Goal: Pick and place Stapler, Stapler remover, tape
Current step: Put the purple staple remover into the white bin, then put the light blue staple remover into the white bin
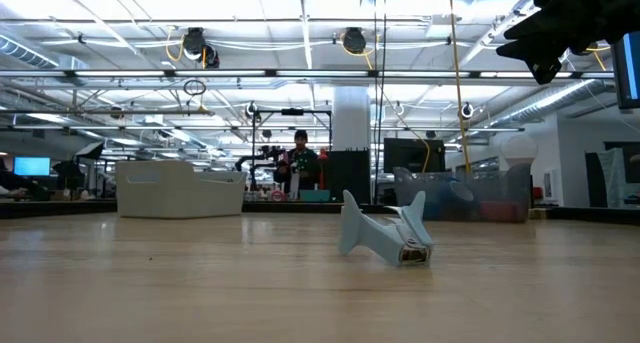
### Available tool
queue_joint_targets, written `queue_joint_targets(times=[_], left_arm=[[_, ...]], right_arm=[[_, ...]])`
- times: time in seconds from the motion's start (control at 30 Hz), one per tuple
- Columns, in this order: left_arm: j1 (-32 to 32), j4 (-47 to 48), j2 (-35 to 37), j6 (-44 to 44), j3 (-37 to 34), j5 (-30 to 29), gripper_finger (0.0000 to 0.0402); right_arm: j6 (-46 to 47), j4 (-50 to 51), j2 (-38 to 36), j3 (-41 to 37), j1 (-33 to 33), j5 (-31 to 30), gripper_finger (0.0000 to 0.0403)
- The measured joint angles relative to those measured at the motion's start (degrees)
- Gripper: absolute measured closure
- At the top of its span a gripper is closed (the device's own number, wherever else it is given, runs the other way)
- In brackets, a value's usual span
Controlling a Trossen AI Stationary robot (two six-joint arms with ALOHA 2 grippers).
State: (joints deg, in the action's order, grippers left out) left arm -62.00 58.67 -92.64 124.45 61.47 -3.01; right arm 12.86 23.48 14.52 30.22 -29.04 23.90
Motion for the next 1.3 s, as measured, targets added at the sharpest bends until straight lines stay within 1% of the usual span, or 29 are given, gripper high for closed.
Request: queue_joint_targets(times=[0.1,0.2,0.37,0.6,0.93,1.03,1.17,1.3], left_arm=[[0.2,-3.7,0.0,-1.1,-3.3,0.1,0.0401],[0.2,-5.1,0.0,-1.3,-5.0,0.0,0.0401],[-0.1,-5.5,0.0,-4.7,-6.0,-0.2,0.0401],[-0.8,-9.9,0.0,-10.6,-6.6,-3.2,0.0395],[-0.8,-9.9,0.0,-10.3,-6.6,-3.4,0.0361],[-0.8,-9.9,0.0,-10.3,-6.6,-3.3,0.0340],[-0.8,-10.3,0.4,-10.3,-6.6,-1.7,0.0309],[-0.8,-11.2,2.9,-8.3,-6.6,-1.2,0.0287]], right_arm=[[0.0,0.0,0.0,0.0,0.0,0.0,0.0273],[0.0,0.0,0.0,0.0,0.0,0.0,0.0273],[0.1,0.0,0.0,0.0,0.0,0.0,0.0273],[0.2,0.0,0.0,0.0,0.0,0.0,0.0273],[0.2,0.0,0.0,0.0,0.0,0.0,0.0273],[0.2,0.0,0.0,0.0,0.0,0.0,0.0273],[0.2,0.0,0.0,0.0,0.0,0.0,0.0273],[0.2,-0.3,0.0,0.0,0.0,0.2,0.0273]])
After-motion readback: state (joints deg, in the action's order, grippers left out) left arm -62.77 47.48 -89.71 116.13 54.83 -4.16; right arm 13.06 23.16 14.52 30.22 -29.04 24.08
